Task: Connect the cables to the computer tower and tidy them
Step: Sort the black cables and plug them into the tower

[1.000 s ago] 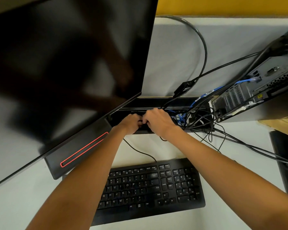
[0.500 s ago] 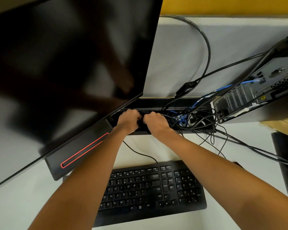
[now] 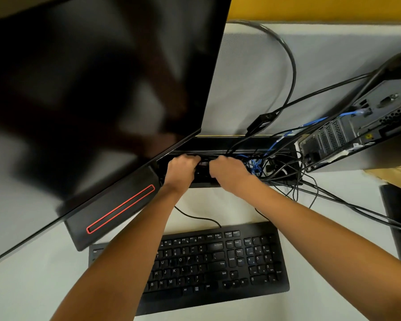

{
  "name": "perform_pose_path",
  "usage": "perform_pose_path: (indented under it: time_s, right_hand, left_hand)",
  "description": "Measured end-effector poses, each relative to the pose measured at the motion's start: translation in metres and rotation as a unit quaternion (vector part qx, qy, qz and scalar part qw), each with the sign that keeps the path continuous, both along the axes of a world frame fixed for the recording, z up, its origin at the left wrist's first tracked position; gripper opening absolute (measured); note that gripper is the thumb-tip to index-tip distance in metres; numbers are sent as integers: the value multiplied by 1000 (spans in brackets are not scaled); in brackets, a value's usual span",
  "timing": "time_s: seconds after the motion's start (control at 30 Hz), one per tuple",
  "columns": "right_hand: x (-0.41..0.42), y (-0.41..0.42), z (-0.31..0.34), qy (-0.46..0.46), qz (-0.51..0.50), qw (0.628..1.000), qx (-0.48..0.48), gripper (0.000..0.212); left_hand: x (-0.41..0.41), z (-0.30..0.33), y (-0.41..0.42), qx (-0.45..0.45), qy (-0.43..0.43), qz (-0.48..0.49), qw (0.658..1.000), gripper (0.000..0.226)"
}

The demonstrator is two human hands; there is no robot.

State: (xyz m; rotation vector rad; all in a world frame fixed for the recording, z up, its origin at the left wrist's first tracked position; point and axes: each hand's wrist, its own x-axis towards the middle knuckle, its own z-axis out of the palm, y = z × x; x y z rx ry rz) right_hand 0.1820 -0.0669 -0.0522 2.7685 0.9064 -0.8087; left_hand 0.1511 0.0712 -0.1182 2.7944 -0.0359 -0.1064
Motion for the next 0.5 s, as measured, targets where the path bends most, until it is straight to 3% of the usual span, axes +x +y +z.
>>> perform_pose_path:
  time_s: [0.1,0.27,0.33,0.43,0.5]
  right_hand:
    - [12,0,2,17,12,1000,14,29]
    - [16,5,-15,-37,33,998,26,24]
    - [9,3,-24,-101,35,990,89,23]
    - [-5,-3,-38,-212,-10,957,200,39]
    - [-8,-1,-44,-204,-51,957,198,46]
  left_hand:
    - [2,1,3,-8,23,-6,1000,19]
    - [9,0,5,57,103,-35,992,22]
    - [11,-1,5,88,113,-48,989,25]
    - [14,-4,4,120,118,-64,984,28]
    - [17,-4,4,130,122,-68,982,28]
